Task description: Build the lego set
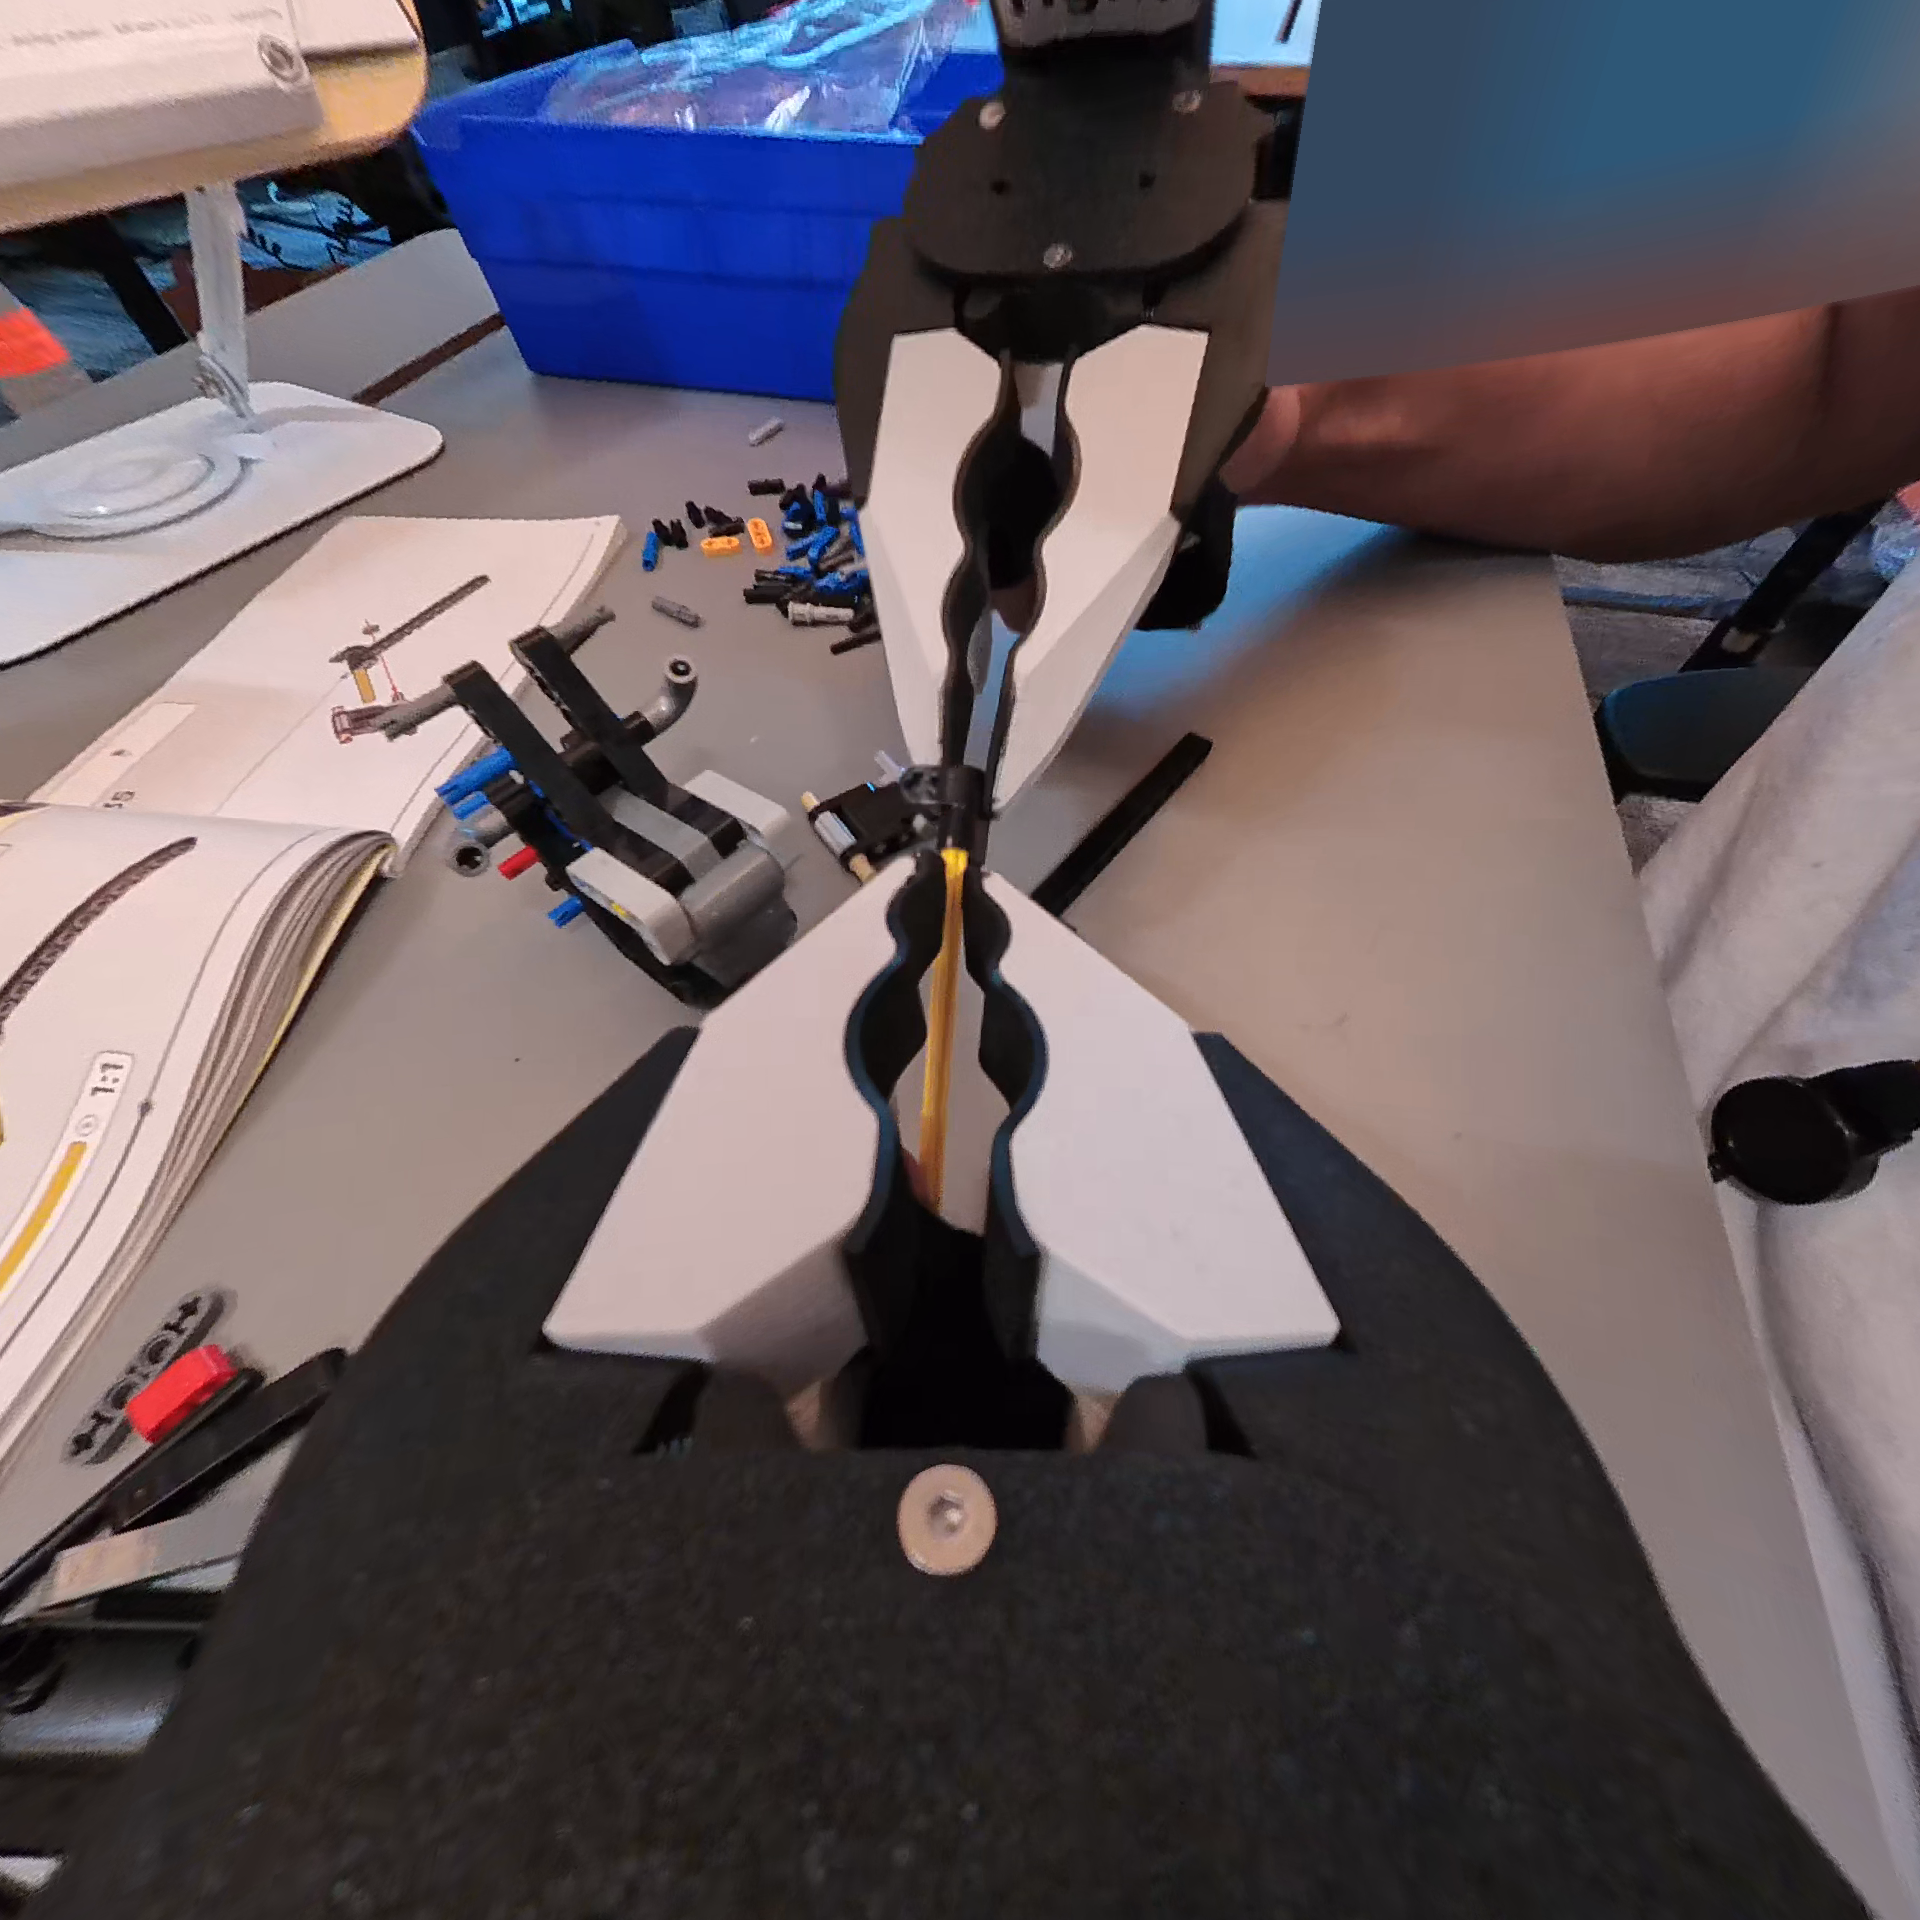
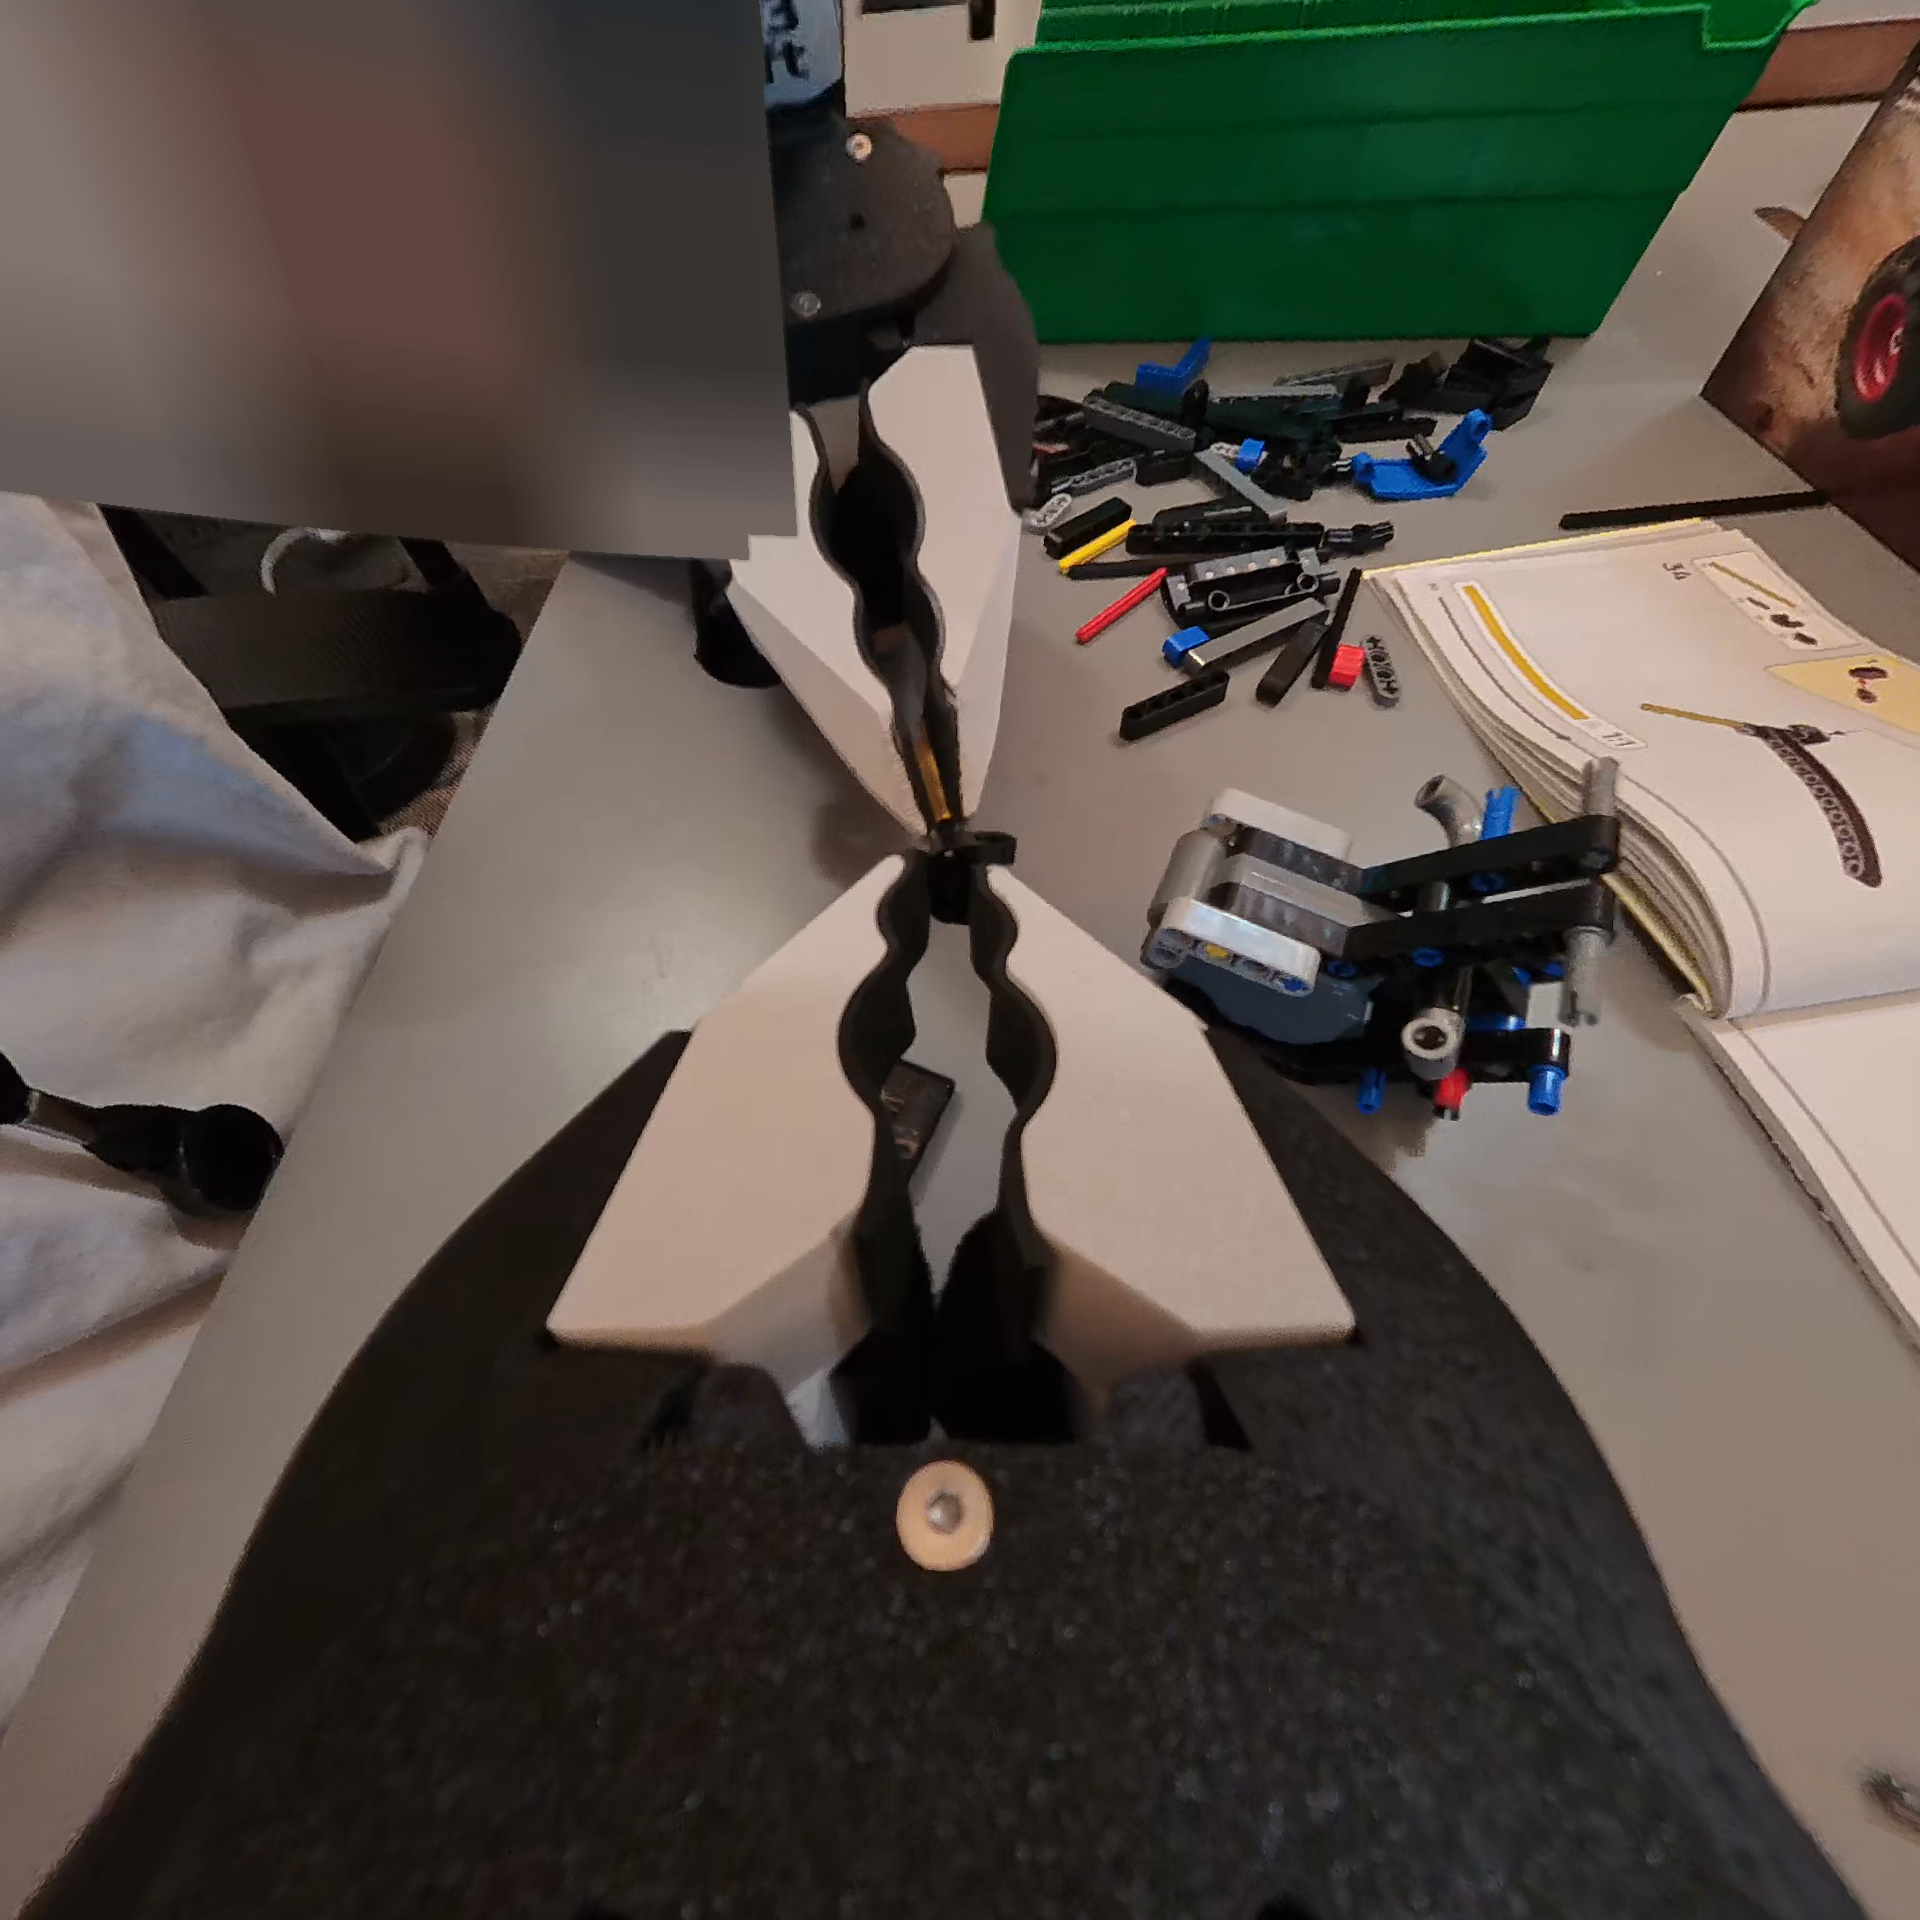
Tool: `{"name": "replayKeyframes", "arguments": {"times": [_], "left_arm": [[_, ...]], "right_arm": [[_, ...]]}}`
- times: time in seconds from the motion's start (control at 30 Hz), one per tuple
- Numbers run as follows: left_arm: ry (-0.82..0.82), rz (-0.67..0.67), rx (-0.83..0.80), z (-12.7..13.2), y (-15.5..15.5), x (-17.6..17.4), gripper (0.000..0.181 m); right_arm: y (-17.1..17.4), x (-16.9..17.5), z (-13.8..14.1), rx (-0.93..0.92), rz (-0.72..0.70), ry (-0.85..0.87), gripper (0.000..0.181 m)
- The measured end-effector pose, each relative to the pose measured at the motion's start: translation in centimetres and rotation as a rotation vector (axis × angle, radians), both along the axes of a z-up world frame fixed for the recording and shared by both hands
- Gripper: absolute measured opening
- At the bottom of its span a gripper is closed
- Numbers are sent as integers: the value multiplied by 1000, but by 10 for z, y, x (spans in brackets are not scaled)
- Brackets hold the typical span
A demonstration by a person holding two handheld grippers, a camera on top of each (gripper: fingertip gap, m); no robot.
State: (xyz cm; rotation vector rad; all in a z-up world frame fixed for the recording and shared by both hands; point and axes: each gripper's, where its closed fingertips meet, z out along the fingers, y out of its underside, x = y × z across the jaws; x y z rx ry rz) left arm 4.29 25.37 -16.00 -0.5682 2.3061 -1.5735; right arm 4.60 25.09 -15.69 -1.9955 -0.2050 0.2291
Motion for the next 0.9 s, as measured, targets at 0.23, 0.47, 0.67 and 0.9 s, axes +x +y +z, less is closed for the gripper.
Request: {"name": "replayKeyframes", "arguments": {"times": [0.23, 0.47, 0.67, 0.9], "left_arm": [[-27, -2, 8, 0, 6, -2, 13], [18, -29, 67, -10, 18, -5, 24], [148, -99, 122, -10, 14, -51, 25], [164, 18, 384, -46, 15, -51, 28]], "right_arm": [[-2, 1, 2, 12, 9, 39, 7], [-3, 3, -2, -15, -1, 6, 7], [-2, 5, -7, -32, -17, -9, 6], [-1, 0, -8, -41, -1, -12, 7]]}}
